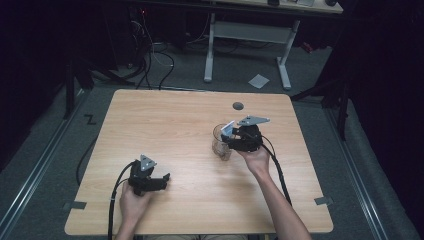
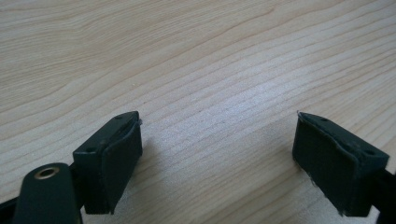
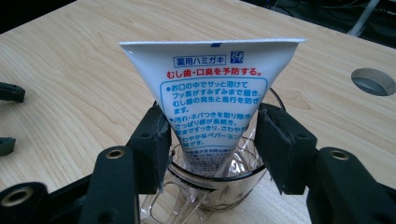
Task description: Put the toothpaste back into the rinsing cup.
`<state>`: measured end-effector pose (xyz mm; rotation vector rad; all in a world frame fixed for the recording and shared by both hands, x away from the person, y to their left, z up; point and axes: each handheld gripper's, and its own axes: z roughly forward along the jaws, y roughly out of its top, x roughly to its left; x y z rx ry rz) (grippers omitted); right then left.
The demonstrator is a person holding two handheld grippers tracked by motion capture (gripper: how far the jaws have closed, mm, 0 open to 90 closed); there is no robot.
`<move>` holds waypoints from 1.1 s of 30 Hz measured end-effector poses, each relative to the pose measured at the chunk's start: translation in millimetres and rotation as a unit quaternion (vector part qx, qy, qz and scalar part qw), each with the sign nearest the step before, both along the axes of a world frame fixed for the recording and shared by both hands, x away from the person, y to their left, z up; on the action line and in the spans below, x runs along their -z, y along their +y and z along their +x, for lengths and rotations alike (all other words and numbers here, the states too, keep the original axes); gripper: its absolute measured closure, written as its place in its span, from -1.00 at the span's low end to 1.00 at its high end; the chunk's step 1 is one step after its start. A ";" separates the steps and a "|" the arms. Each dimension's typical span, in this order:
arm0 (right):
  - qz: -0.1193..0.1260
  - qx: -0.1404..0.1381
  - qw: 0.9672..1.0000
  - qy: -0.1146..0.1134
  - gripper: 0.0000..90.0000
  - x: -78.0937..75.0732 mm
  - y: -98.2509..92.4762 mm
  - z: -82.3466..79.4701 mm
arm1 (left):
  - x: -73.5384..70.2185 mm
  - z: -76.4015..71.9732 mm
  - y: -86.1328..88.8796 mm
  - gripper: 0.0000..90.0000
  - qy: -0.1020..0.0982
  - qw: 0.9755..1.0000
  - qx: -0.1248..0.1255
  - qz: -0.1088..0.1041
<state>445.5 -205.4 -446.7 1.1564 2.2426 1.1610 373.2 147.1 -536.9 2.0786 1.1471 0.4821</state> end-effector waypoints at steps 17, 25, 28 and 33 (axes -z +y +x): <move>0.016 -0.004 1.000 -0.009 -0.25 -7.7 -2.6 -6.3 | 0.0 0.0 0.0 -0.64 0.000 1.000 0.000 0.001; 0.028 -0.015 0.999 -0.020 -0.24 -16.4 -3.6 -16.2 | 0.0 0.0 0.0 -0.64 0.000 1.000 0.000 0.000; 0.025 -0.011 0.999 -0.021 -0.23 -17.0 -4.9 -19.4 | -0.1 0.0 0.1 -0.64 0.001 1.000 0.000 0.000; 0.030 -0.006 0.999 -0.024 -0.22 -17.4 -10.4 -23.5 | -0.1 0.0 0.0 -0.64 0.001 1.000 0.000 0.000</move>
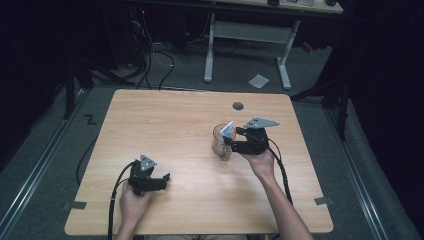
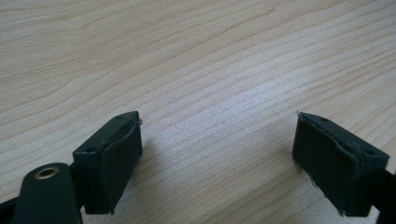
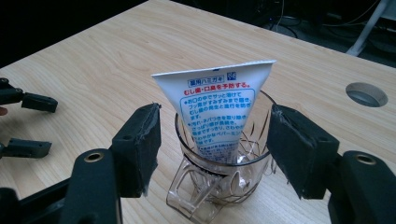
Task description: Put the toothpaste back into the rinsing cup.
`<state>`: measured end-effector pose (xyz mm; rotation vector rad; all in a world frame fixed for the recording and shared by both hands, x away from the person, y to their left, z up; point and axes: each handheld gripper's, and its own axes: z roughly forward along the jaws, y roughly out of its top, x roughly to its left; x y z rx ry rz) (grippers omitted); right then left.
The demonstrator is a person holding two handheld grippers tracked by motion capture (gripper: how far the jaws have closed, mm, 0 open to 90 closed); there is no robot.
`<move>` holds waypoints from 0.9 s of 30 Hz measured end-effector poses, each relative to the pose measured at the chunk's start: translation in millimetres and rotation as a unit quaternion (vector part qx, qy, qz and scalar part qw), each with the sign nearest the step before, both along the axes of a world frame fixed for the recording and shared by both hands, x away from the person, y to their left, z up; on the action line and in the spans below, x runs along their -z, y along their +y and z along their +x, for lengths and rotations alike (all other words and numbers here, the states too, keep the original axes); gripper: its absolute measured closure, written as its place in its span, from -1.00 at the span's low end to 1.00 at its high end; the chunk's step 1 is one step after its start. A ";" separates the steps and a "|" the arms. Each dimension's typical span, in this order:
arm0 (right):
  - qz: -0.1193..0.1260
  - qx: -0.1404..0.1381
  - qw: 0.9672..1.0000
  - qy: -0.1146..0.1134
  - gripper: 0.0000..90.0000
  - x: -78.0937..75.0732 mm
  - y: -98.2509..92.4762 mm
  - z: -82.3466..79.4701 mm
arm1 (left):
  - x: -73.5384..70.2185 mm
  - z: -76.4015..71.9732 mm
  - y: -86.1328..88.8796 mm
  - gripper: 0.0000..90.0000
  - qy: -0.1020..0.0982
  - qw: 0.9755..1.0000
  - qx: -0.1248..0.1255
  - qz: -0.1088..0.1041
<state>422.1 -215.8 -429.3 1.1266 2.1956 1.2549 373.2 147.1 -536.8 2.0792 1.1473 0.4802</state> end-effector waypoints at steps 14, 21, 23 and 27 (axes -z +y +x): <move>0.035 0.024 0.999 -0.010 -0.18 -2.1 -25.7 -12.8 | 0.1 0.0 -0.1 -0.64 -0.001 1.000 0.000 0.000; 0.045 0.034 0.998 -0.011 -0.16 -0.1 -38.5 -19.1 | 0.0 0.0 0.0 -0.64 0.000 1.000 0.000 0.000; 0.042 0.035 0.998 -0.009 -0.16 0.2 -40.6 -20.6 | 0.1 0.0 -0.1 -0.64 -0.001 1.000 -0.001 0.000; 0.043 0.037 0.998 -0.011 -0.16 0.1 -43.9 -23.8 | 0.0 0.0 0.0 -0.64 0.000 1.000 0.000 0.000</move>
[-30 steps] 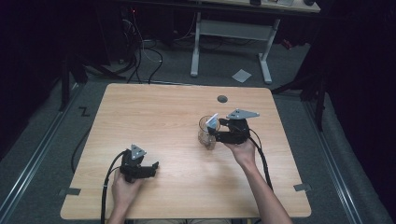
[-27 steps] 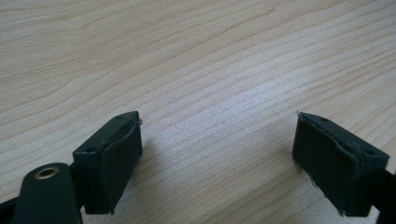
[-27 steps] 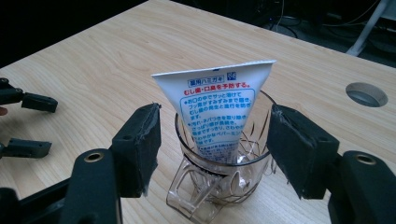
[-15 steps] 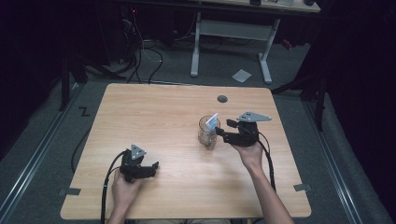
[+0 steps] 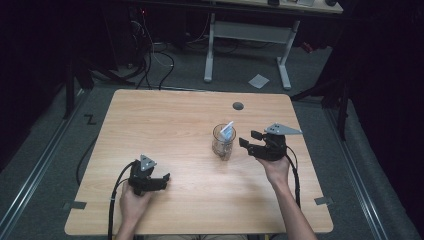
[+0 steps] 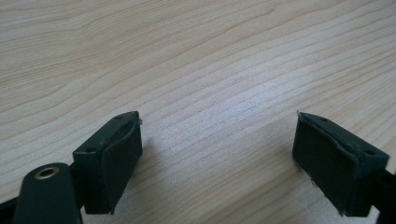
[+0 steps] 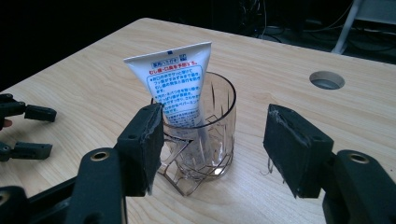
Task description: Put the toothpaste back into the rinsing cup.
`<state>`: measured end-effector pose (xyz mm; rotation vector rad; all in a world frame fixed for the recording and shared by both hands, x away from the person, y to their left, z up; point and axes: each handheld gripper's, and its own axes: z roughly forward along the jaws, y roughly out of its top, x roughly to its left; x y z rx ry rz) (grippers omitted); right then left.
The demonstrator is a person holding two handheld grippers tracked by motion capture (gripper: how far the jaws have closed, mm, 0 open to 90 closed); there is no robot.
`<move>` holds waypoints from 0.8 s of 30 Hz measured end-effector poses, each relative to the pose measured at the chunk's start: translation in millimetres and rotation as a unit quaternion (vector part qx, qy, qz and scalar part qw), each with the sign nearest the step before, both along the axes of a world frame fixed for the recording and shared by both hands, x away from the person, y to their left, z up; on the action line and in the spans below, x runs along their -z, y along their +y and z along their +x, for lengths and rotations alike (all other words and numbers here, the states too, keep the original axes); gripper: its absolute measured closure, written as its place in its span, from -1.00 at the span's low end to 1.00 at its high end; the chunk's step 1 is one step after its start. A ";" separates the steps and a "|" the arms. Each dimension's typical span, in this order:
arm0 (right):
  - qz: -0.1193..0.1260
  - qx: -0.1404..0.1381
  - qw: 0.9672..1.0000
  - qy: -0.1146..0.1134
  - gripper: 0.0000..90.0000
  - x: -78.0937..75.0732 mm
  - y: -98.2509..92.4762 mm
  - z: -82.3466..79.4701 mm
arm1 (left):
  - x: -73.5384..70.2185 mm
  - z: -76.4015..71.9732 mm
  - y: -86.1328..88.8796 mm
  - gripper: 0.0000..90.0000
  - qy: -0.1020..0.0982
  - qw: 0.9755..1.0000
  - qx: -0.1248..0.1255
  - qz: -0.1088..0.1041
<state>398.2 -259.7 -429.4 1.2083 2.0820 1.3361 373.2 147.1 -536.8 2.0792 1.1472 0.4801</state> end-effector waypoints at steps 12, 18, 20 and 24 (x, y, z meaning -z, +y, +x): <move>0.010 0.012 1.000 -0.001 -0.15 3.2 -16.0 -14.0 | 0.0 0.0 0.0 -0.64 0.000 1.000 0.000 0.000; 0.018 0.019 1.000 -0.004 -0.14 5.0 -24.6 -21.4 | 0.0 0.0 0.0 -0.64 0.000 1.000 0.000 0.000; 0.021 0.023 0.999 -0.003 -0.14 6.3 -27.8 -23.3 | 0.0 0.0 0.0 -0.64 0.000 1.000 0.000 0.000; 0.025 0.028 0.999 -0.003 -0.13 8.8 -32.8 -26.1 | 0.0 0.0 0.0 -0.64 0.000 1.000 0.000 0.000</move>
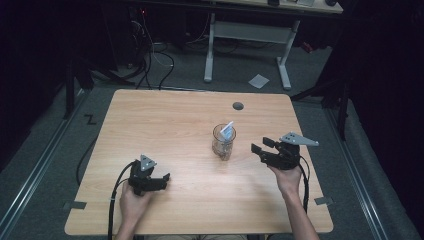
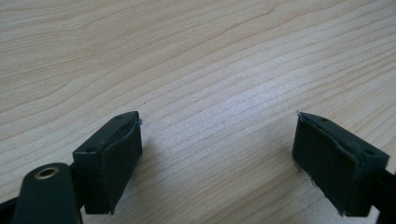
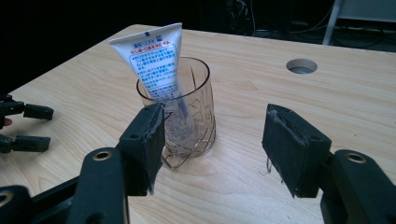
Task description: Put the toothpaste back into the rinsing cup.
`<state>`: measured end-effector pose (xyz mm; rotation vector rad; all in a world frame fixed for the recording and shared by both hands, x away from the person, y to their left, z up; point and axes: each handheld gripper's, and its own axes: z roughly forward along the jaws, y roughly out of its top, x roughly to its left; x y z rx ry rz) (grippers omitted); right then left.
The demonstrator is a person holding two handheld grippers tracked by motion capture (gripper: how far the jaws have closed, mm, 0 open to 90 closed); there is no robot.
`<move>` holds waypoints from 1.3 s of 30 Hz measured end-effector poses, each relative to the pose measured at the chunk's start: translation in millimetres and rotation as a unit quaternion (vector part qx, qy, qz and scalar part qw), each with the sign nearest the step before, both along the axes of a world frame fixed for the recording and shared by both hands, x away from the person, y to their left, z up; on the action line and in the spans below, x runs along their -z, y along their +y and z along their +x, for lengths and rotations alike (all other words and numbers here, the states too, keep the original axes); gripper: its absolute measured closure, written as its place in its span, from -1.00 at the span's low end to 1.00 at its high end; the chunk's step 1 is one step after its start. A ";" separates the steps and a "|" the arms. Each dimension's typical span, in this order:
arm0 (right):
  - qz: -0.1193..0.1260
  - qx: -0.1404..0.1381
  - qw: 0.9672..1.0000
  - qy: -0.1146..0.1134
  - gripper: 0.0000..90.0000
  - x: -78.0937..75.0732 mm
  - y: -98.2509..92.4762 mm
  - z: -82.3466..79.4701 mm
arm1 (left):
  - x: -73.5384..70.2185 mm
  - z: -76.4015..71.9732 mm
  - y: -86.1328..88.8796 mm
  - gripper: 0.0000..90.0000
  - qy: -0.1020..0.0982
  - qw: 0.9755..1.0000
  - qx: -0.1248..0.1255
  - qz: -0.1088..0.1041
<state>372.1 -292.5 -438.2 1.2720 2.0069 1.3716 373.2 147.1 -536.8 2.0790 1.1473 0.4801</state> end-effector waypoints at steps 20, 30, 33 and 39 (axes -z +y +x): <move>0.012 0.021 1.000 0.013 -0.12 18.0 -22.1 -13.0 | 0.0 0.0 0.0 -0.64 0.000 1.000 0.000 0.000; -0.017 0.025 0.999 0.024 -0.12 28.2 -22.2 -15.6 | 0.0 0.0 0.0 -0.64 0.000 1.000 0.000 0.000; -0.019 0.029 0.999 0.025 -0.12 32.9 -24.5 -16.6 | 0.0 0.0 0.0 -0.64 0.000 1.000 0.000 0.000; -0.026 0.036 0.998 0.040 -0.11 44.6 -26.2 -16.2 | 0.0 0.0 0.0 -0.64 0.000 1.000 0.000 0.000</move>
